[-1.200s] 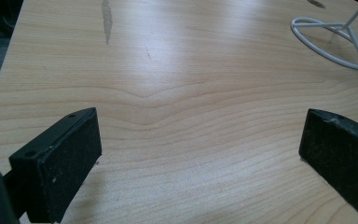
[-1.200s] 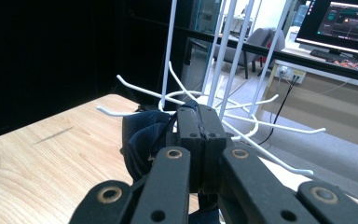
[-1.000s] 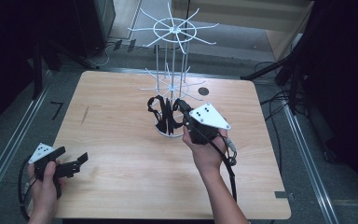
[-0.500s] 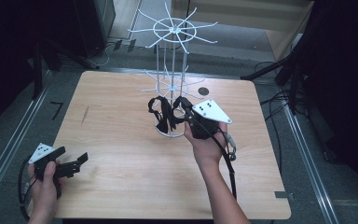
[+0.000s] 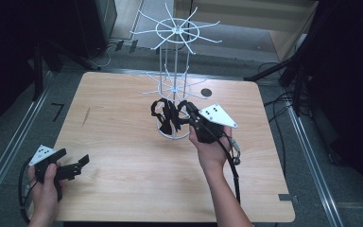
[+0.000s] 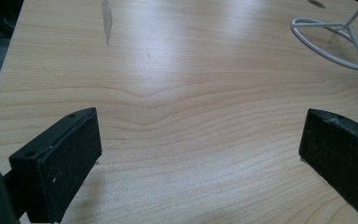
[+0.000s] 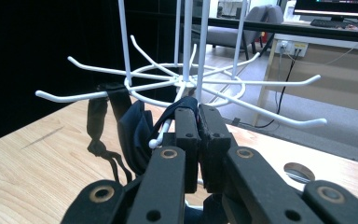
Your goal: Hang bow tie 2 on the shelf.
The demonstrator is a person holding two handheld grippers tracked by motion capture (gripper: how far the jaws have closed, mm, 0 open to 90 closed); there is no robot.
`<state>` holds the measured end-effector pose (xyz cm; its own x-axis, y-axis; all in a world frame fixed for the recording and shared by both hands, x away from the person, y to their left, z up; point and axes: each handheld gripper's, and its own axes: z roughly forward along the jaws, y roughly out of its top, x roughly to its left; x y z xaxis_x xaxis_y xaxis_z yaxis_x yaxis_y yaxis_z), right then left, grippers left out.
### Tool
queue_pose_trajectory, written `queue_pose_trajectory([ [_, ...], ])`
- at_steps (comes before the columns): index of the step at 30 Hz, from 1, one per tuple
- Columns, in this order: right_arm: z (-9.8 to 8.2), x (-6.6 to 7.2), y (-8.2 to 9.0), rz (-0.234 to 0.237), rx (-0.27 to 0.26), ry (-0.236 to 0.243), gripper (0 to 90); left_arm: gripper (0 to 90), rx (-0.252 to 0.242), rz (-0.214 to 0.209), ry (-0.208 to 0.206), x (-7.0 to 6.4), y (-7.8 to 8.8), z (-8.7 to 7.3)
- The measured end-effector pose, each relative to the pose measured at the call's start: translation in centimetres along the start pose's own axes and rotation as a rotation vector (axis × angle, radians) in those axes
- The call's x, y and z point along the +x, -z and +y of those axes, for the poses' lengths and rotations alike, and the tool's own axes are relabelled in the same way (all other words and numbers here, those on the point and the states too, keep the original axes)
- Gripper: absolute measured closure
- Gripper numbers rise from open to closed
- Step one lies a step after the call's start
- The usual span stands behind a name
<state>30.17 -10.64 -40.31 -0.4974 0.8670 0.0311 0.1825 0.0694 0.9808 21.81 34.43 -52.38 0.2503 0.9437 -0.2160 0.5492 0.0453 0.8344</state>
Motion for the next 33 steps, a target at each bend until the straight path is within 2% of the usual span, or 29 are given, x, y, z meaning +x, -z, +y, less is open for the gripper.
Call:
queue_pose_trajectory([
  [10, -1.0, -0.2, -0.2, -0.004, 0.017, 0.000, 87.2, 0.0, 0.002, -0.001, -0.002, 0.0, 0.0, 0.0],
  [18, -2.0, -0.5, 0.0, 0.002, 0.031, -0.011, 81.4, 0.0, 0.000, 0.000, -0.001, 0.0, 0.0, 0.0],
  [25, -3.0, -0.8, 0.4, 0.031, 0.047, -0.043, 71.8, 0.0, 0.002, 0.000, -0.004, 0.0, 0.0, 0.0],
  [26, -3.2, -0.9, 0.5, 0.030, 0.053, -0.043, 68.6, 0.0, 0.002, 0.000, -0.003, 0.0, 0.0, 0.0],
  [33, -4.1, -1.1, 0.8, 0.030, 0.064, -0.040, 62.3, 0.0, 0.002, 0.001, -0.004, 0.0, 0.0, 0.0],
])
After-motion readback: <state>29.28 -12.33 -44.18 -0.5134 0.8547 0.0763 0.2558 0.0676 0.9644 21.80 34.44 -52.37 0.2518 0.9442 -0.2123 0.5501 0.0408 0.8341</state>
